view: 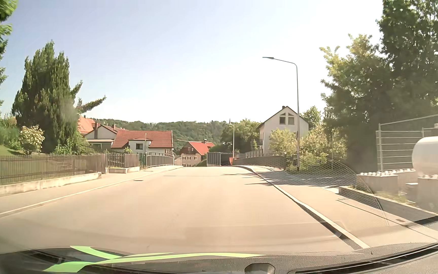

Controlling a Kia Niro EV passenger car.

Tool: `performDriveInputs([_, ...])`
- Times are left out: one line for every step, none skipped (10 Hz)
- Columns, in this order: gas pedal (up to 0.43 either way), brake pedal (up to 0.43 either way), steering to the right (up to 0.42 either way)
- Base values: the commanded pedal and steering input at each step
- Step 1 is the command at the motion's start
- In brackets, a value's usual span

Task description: Follow the waypoints while adhering to traffic rules and regulations

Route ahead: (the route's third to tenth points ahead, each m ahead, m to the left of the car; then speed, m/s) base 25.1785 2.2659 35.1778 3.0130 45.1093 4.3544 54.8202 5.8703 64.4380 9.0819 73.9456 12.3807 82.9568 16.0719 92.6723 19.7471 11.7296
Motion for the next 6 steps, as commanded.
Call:
performDriveInputs([0.087, 0.000, -0.012])
performDriveInputs([0.087, 0.000, -0.012])
performDriveInputs([0.087, 0.000, -0.012])
performDriveInputs([0.079, 0.000, -0.012])
performDriveInputs([0.067, 0.000, -0.013])
performDriveInputs([0.059, 0.000, -0.014])
